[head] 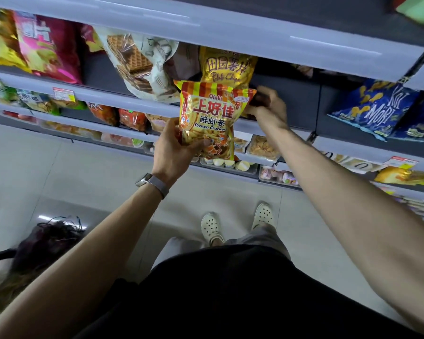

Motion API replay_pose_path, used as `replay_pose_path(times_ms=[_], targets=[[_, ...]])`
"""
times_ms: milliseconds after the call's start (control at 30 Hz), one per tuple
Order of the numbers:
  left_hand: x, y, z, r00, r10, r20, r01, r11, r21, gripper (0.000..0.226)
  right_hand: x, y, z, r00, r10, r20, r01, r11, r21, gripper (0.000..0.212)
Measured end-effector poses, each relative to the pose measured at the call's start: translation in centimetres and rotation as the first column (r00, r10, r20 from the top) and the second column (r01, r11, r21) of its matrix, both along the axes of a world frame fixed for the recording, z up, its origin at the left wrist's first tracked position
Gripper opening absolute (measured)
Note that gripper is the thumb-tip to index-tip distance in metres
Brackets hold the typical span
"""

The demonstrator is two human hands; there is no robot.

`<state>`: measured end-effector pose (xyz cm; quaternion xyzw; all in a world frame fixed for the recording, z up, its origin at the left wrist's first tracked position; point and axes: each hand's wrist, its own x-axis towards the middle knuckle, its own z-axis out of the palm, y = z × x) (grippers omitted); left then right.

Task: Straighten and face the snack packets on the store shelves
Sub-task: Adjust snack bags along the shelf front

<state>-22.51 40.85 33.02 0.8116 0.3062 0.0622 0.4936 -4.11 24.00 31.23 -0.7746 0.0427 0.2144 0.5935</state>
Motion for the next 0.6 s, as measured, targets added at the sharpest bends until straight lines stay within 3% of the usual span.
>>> replay_pose_path(times_ms=[100, 233, 600], targets=[[2.2, -1.7, 0.1, 0.998, -0.059, -0.001, 0.059, 0.998, 0.005, 0.065, -1.7, -2.6, -0.2, 0.988, -0.144, 0.062, 0.140, 0.988, 0.062, 0.044], [6.0, -5.0, 0.6, 0.980, -0.198, 0.011, 0.197, 0.979, 0.044, 0.066, -4.6, -6.6, 0.2, 0.976, -0.200, 0.084, 0.189, 0.974, 0.123, 0.037], [15.8, -10.9, 0.6, 0.959, -0.266, 0.096, 0.261, 0.963, 0.065, 0.067, -0.7, -10.8, -0.4, 0.980, -0.131, 0.150, 0.135, 0.991, -0.011, 0.070]])
